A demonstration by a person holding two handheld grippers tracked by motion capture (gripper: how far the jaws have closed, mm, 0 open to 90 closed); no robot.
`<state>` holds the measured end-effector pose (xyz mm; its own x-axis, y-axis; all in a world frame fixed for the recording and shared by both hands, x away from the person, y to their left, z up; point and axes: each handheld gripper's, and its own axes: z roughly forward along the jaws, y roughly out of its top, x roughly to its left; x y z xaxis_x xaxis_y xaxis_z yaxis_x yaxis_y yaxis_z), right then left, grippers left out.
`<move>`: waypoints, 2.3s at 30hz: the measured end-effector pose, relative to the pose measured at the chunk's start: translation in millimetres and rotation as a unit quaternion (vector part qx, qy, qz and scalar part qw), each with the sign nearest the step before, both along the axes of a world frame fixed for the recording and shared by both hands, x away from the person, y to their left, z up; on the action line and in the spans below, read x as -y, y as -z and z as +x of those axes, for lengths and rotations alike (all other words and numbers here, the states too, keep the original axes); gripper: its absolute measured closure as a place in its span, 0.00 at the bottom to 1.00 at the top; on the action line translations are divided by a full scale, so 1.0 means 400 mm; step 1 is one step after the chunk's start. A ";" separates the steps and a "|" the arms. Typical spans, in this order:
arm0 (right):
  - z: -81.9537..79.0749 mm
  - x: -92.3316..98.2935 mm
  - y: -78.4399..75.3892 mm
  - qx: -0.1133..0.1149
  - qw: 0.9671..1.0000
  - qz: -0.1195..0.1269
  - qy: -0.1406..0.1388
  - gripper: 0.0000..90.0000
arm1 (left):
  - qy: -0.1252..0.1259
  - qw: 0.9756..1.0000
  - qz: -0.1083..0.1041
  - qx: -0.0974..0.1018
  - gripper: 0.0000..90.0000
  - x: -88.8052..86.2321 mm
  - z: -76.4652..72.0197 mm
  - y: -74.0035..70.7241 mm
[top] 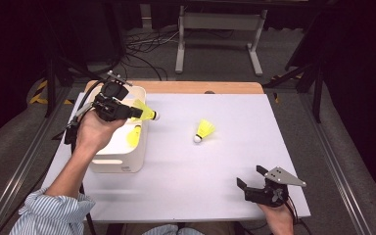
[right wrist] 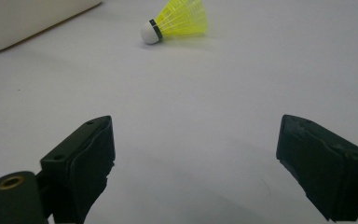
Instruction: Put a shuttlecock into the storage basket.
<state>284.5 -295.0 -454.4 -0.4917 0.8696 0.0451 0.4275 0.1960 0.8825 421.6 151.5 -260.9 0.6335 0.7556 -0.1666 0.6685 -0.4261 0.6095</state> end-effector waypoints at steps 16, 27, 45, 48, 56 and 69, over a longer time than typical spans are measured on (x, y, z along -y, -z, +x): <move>0.002 0.003 0.001 -0.002 1.000 0.004 0.000 0.13 | -0.042 0.999 0.009 0.005 1.00 -0.063 0.013 0.008; 0.001 0.001 0.000 -0.001 1.000 0.001 -0.001 0.13 | -0.062 0.998 0.009 0.008 1.00 -0.093 0.012 0.012; 0.002 0.000 0.001 -0.002 1.000 0.000 -0.002 0.13 | -0.094 0.995 0.027 -0.004 1.00 -0.129 0.030 0.058; 0.001 0.001 0.001 -0.002 1.000 0.000 -0.001 0.13 | -0.098 0.995 0.032 -0.007 1.00 -0.130 0.038 0.070; 0.001 0.003 0.000 -0.001 1.000 0.001 0.000 0.13 | -0.102 0.994 0.040 -0.010 1.00 -0.127 0.051 0.087; 0.002 0.003 -0.001 0.000 1.000 0.002 0.000 0.13 | -0.117 0.992 0.051 -0.023 1.00 -0.131 0.084 0.128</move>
